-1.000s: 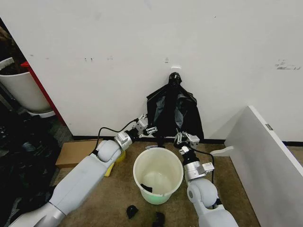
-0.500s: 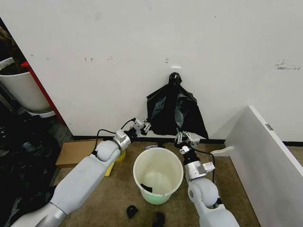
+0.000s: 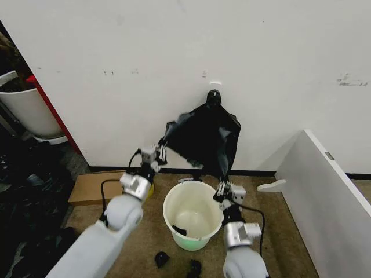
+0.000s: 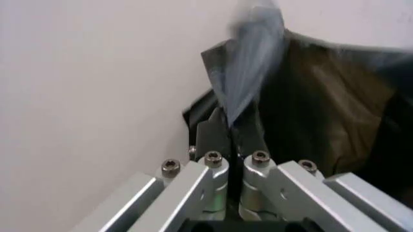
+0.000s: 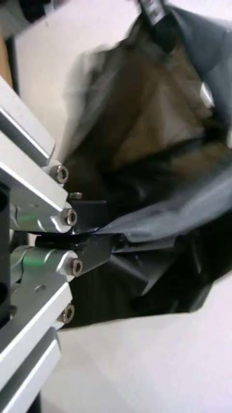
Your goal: Place the garbage bag over the trash bin.
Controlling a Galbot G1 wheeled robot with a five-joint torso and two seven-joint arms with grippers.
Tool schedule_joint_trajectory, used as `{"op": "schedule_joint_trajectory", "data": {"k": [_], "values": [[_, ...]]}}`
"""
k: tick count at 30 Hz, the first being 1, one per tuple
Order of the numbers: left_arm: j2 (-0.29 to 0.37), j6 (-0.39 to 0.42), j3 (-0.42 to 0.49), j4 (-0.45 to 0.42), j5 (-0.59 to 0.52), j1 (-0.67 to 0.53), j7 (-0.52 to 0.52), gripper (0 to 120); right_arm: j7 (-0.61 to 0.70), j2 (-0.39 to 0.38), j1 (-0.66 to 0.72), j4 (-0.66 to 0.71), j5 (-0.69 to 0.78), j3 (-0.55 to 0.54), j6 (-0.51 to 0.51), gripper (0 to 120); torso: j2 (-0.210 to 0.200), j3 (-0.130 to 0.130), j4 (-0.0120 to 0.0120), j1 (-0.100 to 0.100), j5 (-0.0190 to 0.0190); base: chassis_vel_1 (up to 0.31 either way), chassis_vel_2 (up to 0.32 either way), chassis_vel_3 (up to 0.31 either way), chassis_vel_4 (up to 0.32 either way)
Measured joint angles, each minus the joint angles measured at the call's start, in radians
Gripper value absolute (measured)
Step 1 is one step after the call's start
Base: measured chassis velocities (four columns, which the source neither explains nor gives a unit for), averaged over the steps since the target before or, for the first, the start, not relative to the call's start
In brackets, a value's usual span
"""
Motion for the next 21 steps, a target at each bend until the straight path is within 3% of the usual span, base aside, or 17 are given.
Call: {"op": "schedule_joint_trajectory", "data": {"k": [8, 14, 21], "values": [[0.019, -0.025, -0.015, -0.154, -0.047, 0.173, 0.007, 0, -0.005, -0.032, -0.115, 0.139, -0.045, -0.058, 0.02, 0, 0.0, 0.0, -0.0001, 0.0, 0.0, 0.0, 0.0, 0.0, 0.0], [0.042, -0.029, -0.021, -0.24, -0.136, 0.236, 0.047, 0, -0.067, -0.051, -0.183, 0.215, -0.091, -0.055, 0.064, 0, 0.0, 0.0, -0.0001, 0.0, 0.0001, 0.0, 0.0, 0.0, 0.0], [0.039, 0.008, -0.022, -0.295, -0.166, 0.261, 0.052, 0, -0.078, -0.078, -0.211, 0.277, -0.072, -0.048, 0.059, 0, 0.0, 0.0, -0.0003, 0.0, 0.0001, 0.0, 0.0, 0.0, 0.0]]}}
